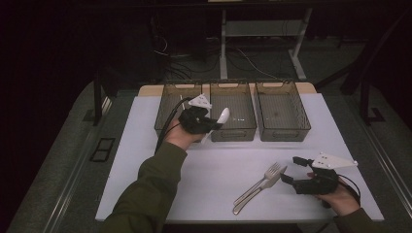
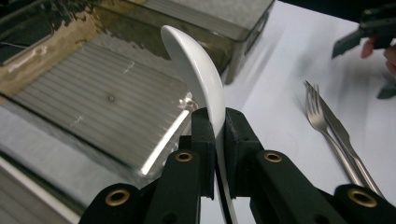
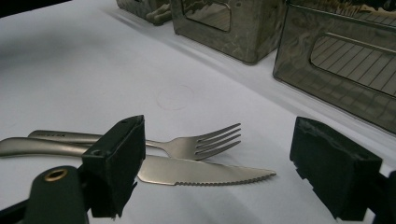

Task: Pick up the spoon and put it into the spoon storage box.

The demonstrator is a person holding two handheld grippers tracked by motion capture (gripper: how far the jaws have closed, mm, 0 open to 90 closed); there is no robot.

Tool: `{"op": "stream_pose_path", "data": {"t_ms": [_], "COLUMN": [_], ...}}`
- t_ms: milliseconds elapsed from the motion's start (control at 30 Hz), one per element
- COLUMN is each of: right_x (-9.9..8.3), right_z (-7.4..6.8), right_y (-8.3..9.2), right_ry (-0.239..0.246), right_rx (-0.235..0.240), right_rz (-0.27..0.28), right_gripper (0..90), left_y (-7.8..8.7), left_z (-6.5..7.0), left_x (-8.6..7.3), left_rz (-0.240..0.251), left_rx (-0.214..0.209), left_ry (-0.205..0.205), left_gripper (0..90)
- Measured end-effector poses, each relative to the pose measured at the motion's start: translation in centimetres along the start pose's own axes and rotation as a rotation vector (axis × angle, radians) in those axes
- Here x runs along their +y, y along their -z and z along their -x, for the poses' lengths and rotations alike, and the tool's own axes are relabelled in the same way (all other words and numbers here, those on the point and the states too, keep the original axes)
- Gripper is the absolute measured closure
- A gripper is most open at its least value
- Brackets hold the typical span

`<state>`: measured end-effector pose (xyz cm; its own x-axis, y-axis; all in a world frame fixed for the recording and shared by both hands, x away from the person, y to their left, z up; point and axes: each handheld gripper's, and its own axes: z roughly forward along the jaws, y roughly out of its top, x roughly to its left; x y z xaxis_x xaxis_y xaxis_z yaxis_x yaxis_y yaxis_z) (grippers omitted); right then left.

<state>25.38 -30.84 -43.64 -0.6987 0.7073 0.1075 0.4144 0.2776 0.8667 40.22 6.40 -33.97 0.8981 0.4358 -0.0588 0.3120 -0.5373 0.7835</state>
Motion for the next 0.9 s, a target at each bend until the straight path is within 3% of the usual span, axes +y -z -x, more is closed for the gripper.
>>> {"op": "stream_pose_path", "data": {"t_ms": [400,600,667,800,867,900], "right_x": [0.0,0.0,-0.1,-0.1,-0.1,-0.1], "right_z": [0.0,0.0,0.1,0.1,0.0,0.0], "right_y": [0.0,0.1,0.1,0.1,0.2,0.2], "right_ry": [-0.003,-0.004,-0.006,0.000,-0.007,-0.007], "right_rx": [0.000,0.001,0.002,0.001,0.003,0.003], "right_rz": [0.002,0.005,0.003,0.005,0.002,0.001], "right_gripper": [17.9,18.0,17.9,18.0,17.9,17.9], "left_y": [-4.1,-6.5,-7.2,-8.7,-9.2,-9.6], "left_z": [-2.0,-3.5,-4.1,-4.5,-4.9,-4.8], "left_x": [2.6,3.0,3.0,2.9,3.0,2.9], "left_rz": [-0.006,-0.008,-0.023,-0.041,-0.077,-0.067], "left_rx": [0.012,0.021,0.028,0.036,0.050,0.056], "left_ry": [-0.006,0.043,0.042,0.083,0.069,0.094], "left_gripper": [82.4,82.3,82.3,82.2,82.2,82.2]}}
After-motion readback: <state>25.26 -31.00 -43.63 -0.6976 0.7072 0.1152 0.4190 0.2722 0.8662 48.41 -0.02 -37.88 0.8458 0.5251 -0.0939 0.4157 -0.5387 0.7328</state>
